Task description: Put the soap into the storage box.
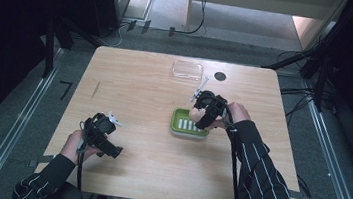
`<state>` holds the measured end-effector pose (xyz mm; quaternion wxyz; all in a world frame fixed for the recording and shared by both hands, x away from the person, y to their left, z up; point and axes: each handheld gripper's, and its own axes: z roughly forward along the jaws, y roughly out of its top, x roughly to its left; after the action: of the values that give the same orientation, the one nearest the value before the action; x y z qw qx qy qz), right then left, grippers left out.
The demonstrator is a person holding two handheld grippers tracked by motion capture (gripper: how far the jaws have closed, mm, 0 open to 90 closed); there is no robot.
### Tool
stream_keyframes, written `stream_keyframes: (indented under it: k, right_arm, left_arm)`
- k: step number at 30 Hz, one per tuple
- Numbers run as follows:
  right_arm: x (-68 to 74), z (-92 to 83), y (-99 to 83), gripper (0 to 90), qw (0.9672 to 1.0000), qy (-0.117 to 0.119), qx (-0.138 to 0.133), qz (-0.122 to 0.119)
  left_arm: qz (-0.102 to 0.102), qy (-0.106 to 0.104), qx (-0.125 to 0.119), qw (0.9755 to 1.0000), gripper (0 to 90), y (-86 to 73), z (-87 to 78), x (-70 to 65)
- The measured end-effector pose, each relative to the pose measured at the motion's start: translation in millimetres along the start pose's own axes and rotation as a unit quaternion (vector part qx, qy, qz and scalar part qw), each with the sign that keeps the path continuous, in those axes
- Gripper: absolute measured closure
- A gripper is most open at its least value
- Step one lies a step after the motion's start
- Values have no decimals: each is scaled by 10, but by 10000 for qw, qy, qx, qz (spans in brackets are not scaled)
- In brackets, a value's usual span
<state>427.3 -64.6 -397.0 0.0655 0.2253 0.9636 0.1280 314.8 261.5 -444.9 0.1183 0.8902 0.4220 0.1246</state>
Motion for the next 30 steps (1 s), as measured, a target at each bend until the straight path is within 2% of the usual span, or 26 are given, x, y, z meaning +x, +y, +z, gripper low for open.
stream_keyframes:
  k: [12,30]
  right_arm:
    - [24,111,101,334,9996,16,-12,-291]
    - [20,232,195,333,9990,63,39,-435]
  left_arm:
    - [-19,19,12,10000,5,-25,-10,11]
    - [-151,45,23,9999,5,-131,-37,43]
